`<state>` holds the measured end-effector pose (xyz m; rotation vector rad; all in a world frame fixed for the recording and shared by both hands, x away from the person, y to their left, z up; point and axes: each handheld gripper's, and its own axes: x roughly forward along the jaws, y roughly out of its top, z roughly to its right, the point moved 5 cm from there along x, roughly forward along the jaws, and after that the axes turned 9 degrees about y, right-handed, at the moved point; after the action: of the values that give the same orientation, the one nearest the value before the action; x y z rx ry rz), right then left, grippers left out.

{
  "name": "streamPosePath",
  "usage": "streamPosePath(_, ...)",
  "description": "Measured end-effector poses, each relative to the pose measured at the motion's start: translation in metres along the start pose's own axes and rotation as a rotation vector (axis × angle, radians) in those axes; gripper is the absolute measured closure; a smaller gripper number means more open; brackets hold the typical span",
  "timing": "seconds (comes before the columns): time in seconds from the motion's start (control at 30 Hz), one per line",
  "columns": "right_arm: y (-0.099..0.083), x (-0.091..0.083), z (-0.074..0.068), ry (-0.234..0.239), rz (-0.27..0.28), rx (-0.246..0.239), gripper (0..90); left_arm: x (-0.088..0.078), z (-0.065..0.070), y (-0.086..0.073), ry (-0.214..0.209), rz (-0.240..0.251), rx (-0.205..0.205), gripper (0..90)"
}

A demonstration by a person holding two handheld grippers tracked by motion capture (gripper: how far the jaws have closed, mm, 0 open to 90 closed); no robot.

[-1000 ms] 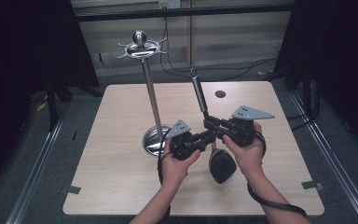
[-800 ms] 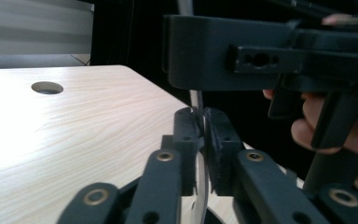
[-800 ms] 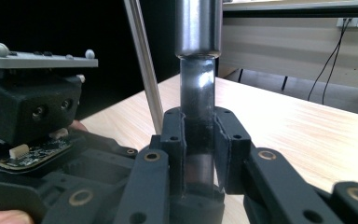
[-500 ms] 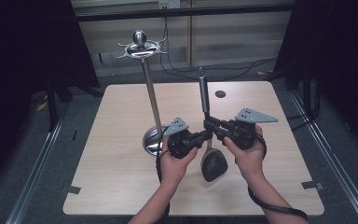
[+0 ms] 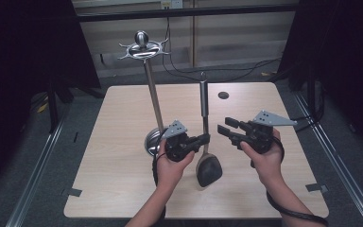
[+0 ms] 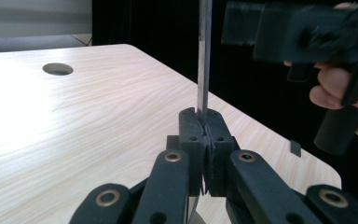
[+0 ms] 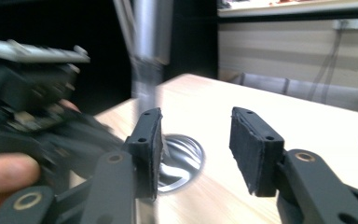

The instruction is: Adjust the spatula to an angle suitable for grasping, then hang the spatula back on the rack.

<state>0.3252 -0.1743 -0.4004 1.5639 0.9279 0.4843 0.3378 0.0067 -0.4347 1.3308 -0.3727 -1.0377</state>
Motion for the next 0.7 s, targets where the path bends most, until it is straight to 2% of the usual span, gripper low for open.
streamPosePath(0.13,-0.022,-0.002,0.013,-0.033,-0.052,0.032,42.6,-0.005,-0.004,0.001,0.01,0.0,0.008,88.4)
streamPosePath(0.3,-0.045,0.002,0.018,-0.055,-0.106,0.056,30.4,-0.008,-0.007,0.004,0.018,-0.004,0.011,88.4)
streamPosePath(0.43,-0.056,0.004,0.019,-0.077,-0.147,0.024,21.0,-0.01,-0.007,0.007,0.022,0.003,0.016,88.3)
streamPosePath(0.5,-0.062,0.004,0.02,-0.094,-0.164,0.026,17.0,-0.011,-0.007,0.008,0.022,0.005,0.019,88.4)
streamPosePath(0.57,-0.067,0.004,0.02,-0.085,-0.174,0.028,13.7,-0.012,-0.008,0.009,0.024,0.007,0.022,88.4)
streamPosePath(0.7,-0.075,0.004,0.021,-0.101,-0.206,0.007,8.8,-0.014,-0.008,0.012,0.016,0.022,0.017,88.3)
